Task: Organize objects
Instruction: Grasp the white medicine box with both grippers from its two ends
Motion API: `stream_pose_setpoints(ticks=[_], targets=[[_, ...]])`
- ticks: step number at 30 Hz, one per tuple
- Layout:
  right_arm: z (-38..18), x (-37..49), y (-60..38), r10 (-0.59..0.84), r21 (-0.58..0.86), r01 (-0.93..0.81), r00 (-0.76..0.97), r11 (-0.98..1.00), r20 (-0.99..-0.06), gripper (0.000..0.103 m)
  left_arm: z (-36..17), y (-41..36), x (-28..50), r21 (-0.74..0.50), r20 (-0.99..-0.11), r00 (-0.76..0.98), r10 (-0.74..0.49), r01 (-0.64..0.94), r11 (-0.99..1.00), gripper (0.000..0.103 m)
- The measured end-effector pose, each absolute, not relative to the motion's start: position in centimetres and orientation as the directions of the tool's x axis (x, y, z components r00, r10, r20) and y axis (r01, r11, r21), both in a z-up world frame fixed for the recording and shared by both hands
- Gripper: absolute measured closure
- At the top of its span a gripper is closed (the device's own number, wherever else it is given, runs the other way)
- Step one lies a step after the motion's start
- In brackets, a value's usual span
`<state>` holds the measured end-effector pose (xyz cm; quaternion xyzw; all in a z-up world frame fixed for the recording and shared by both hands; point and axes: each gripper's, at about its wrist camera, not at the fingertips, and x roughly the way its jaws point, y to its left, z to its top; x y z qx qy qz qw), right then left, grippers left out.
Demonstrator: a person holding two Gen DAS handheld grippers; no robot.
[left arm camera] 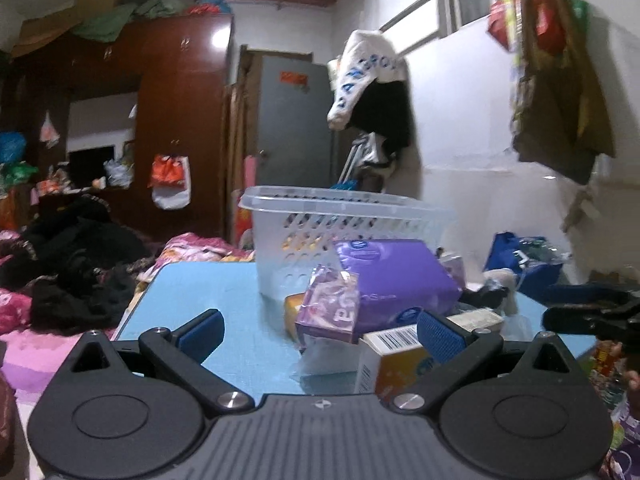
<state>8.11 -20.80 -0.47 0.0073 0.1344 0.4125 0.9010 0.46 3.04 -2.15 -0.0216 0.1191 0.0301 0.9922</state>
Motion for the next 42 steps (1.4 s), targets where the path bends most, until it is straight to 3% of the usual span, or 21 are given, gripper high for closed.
stream_pose_setpoints(ticks=[2,5,8,10,17,19,27,32,36,42], targets=[[-0.8,7.7,-20.3,0.772,0.106,-0.774,0.588,0.624,-0.242,0.001,-2.8,2.6,-0.4,-0.014,-0.201,0.977,0.064,-0.068,0.998,0.001],[-1.5,6.6,-18.8,0.757,0.028,-0.781,0.595,0.624,-0.270,0.010,-3.2,1.8,-0.2,0.037,-0.193,0.980,0.044,-0.038,0.999,0.010],[-2.1,6.8,-18.3,0.773,0.034,-0.804,0.559,0.594,-0.301,0.020,-4.0,1.4,0.5,0.048,-0.233,0.972,-0.015,0.027,0.998,0.024],[-2.3,7.1,-18.3,0.784,0.053,-0.816,0.533,0.576,-0.317,0.032,-4.7,1.4,0.9,0.048,-0.251,0.967,-0.036,0.049,0.998,0.033],[-2.8,7.3,-17.8,0.781,0.032,-0.820,0.531,0.572,-0.328,0.045,-6.1,1.3,1.6,0.061,-0.283,0.954,-0.095,0.117,0.991,0.056],[-3.0,7.4,-17.8,0.787,0.035,-0.825,0.524,0.564,-0.324,0.051,-6.3,1.2,1.6,0.067,-0.283,0.952,-0.115,0.140,0.988,0.069],[-3.1,7.2,-17.5,0.783,0.007,-0.823,0.538,0.568,-0.312,0.057,-6.5,-0.3,0.7,0.158,-0.234,0.968,-0.086,0.125,0.980,0.072],[-2.9,6.3,-17.5,0.754,-0.061,-0.797,0.591,0.601,-0.288,0.070,-6.3,-0.4,0.5,0.178,-0.221,0.971,-0.089,0.130,0.975,0.072],[-2.9,6.8,-18.0,0.758,-0.037,-0.797,0.586,0.602,-0.287,0.079,-6.3,-0.1,0.5,0.166,-0.217,0.971,-0.103,0.141,0.976,0.072],[-3.1,6.8,-17.5,0.743,-0.063,-0.787,0.603,0.614,-0.290,0.079,-6.3,-0.2,0.6,0.163,-0.216,0.970,-0.108,0.145,0.976,0.073]])
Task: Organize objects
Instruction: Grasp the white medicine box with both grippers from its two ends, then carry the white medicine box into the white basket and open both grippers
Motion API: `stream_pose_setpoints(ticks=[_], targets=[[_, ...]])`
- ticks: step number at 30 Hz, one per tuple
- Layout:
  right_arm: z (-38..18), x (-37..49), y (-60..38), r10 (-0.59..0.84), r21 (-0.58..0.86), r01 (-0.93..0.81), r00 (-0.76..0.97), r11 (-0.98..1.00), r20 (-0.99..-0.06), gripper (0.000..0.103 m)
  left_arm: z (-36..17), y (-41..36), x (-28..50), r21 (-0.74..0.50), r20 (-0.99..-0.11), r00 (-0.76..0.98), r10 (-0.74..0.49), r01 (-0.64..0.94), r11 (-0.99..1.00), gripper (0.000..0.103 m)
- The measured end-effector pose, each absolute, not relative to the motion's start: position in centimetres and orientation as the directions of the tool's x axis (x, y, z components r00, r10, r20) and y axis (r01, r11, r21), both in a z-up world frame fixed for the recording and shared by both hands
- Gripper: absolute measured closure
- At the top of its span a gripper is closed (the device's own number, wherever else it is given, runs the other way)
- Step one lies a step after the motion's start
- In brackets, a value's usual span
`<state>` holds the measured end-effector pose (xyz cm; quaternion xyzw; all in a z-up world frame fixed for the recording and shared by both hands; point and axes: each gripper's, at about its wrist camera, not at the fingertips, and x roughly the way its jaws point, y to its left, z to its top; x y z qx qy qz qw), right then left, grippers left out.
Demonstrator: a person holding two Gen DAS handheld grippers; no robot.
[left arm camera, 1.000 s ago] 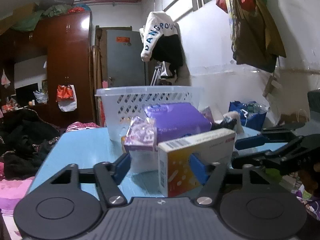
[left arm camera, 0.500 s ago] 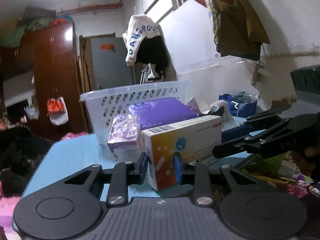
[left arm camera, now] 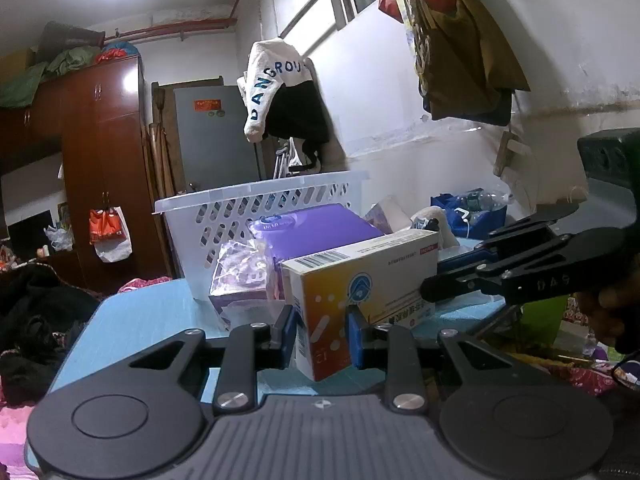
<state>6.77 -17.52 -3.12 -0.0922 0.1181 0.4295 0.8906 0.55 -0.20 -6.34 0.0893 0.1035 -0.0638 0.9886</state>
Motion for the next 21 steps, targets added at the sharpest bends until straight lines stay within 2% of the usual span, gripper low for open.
stream_pose_setpoints(ticks=[8,21], targets=[[-3.7,6.5,-17.1,0.723,-0.080,-0.768,0.627,0.635,-0.289,0.080,-7.1,0.2,0.7,0.122,-0.212,0.969,-0.127,0.155,0.980,0.073],[-2.1,5.4,-17.3,0.721,-0.109,-0.751,0.657,0.651,-0.220,0.080,-5.2,0.2,-0.6,0.129,-0.126,0.982,-0.144,0.160,0.979,0.074]])
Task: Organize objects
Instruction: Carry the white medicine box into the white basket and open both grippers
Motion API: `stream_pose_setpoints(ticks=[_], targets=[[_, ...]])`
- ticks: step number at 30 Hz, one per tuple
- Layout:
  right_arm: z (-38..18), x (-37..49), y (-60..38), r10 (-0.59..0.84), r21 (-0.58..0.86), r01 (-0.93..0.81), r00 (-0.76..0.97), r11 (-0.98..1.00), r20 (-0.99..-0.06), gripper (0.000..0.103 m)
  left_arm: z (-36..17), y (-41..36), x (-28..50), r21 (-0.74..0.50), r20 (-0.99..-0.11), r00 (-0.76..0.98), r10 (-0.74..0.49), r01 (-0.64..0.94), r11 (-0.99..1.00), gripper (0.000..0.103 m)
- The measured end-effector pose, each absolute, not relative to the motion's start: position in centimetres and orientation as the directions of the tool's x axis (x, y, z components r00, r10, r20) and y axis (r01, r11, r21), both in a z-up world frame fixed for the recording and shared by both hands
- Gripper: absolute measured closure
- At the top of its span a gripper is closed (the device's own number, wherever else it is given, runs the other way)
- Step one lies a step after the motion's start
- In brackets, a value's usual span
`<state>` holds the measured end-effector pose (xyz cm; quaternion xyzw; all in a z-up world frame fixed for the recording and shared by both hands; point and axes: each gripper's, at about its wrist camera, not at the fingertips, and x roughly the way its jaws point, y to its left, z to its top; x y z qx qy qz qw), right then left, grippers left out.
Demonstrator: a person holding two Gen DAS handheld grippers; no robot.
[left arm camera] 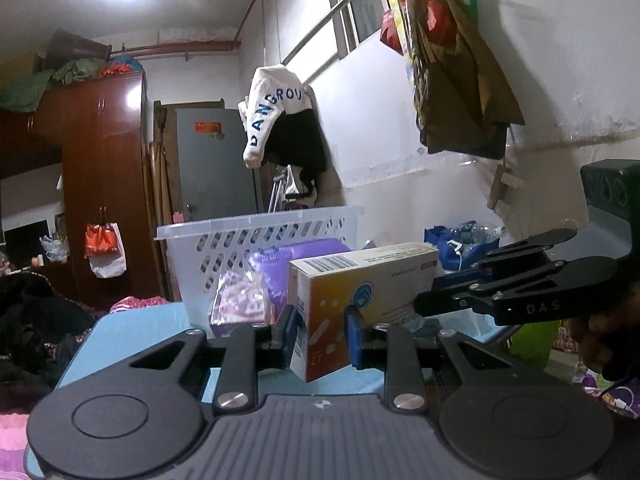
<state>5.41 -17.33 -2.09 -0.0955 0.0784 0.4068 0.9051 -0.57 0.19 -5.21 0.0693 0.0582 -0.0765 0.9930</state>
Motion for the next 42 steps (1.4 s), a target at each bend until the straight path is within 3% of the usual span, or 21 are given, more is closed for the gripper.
stream_pose_setpoints(ticks=[6,15,21,28,34,36,38,39,40,42], targets=[[0.0,5.8,-17.2,0.722,-0.125,-0.745,0.666,0.655,-0.186,0.080,-3.1,-0.1,-0.3,0.161,-0.067,0.989,-0.134,0.143,0.976,0.074],[7.7,12.2,-15.6,0.698,-0.162,-0.717,0.697,0.678,-0.162,0.080,5.1,0.6,6.3,0.203,-0.003,0.987,-0.159,0.157,0.967,0.074],[9.8,18.7,-13.3,0.651,-0.160,-0.686,0.726,0.710,-0.222,0.080,7.5,1.8,13.9,0.192,-0.087,0.986,-0.144,0.158,0.969,0.074],[6.8,24.7,-10.9,0.599,-0.106,-0.678,0.704,0.728,-0.382,0.080,5.7,3.7,21.7,0.142,-0.254,0.963,-0.094,0.133,0.981,0.073],[5.6,26.4,-10.0,0.582,-0.070,-0.677,0.676,0.733,-0.452,0.079,4.1,6.0,24.0,0.030,-0.327,0.941,-0.087,0.102,0.994,0.071],[5.6,26.6,-9.6,0.576,-0.086,-0.683,0.671,0.726,-0.466,0.079,4.0,6.3,24.4,0.031,-0.346,0.935,-0.077,0.094,0.995,0.066],[5.6,25.9,-9.6,0.579,-0.097,-0.688,0.671,0.719,-0.462,0.070,3.7,6.3,24.1,0.054,-0.339,0.940,-0.040,0.062,0.997,0.058],[5.8,25.9,-9.8,0.583,-0.099,-0.687,0.676,0.720,-0.451,0.053,3.7,6.3,23.8,0.062,-0.315,0.949,-0.014,0.035,0.997,0.042],[6.0,25.8,-10.3,0.581,-0.097,-0.676,0.691,0.731,-0.430,0.029,3.7,6.4,22.9,0.072,-0.274,0.962,0.015,0.005,0.997,0.020],[6.4,25.2,-11.9,0.579,-0.081,-0.647,0.725,0.758,-0.372,0.000,4.1,6.2,21.5,0.079,-0.210,0.977,0.033,-0.017,0.997,0.008]])
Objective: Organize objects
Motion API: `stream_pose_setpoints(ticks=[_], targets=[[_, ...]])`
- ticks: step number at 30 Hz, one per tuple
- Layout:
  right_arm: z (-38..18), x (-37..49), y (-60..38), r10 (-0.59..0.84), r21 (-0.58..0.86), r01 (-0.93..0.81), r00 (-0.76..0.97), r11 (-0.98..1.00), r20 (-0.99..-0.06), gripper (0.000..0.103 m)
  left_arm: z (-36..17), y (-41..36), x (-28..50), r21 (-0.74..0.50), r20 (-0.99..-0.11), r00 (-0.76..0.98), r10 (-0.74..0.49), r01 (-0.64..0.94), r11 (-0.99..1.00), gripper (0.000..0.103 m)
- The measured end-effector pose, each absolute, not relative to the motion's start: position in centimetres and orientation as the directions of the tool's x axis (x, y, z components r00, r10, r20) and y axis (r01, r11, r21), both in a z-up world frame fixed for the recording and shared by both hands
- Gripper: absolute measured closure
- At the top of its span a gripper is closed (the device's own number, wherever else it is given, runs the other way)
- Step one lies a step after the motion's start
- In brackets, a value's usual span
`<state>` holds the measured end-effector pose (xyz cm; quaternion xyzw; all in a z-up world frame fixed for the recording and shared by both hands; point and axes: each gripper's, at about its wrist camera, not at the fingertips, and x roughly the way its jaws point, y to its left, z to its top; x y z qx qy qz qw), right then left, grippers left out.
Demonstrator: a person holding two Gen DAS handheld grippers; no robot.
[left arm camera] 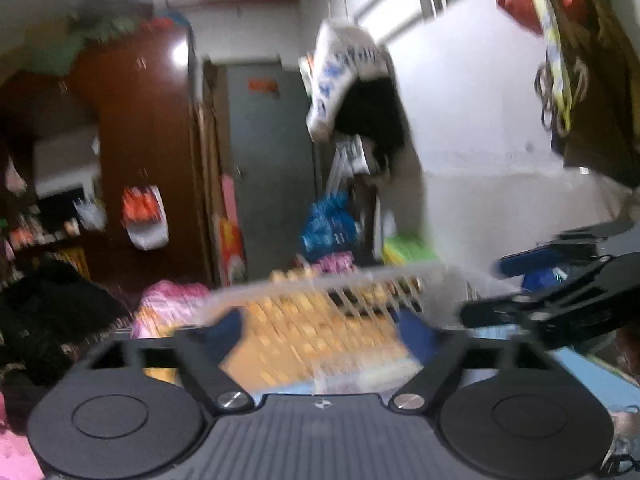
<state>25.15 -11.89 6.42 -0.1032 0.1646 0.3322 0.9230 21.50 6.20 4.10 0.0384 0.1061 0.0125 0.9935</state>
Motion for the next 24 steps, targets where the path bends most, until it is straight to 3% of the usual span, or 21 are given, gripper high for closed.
stream_pose_setpoints(ticks=[4,7,16,24], targets=[[6.3,22.6,-16.3,0.605,-0.004,-0.643,0.724,0.766,-0.331,0.000,4.3,6.0,17.1,0.040,-0.141,0.990,0.013,-0.008,0.999,0.000],[5.1,20.2,-19.7,0.616,0.057,-0.632,0.725,0.773,-0.308,0.000,3.5,5.7,13.3,0.020,-0.074,0.997,-0.013,0.014,1.000,0.000],[0.1,14.9,-26.1,0.640,0.317,-0.566,0.736,0.761,-0.221,0.000,-1.2,5.9,6.1,-0.055,-0.136,0.991,0.007,-0.014,0.998,0.000],[1.1,13.3,-22.0,0.643,0.111,-0.638,0.726,0.762,-0.243,0.000,-3.3,5.9,5.9,-0.001,-0.193,0.981,0.009,-0.010,1.000,0.003]])
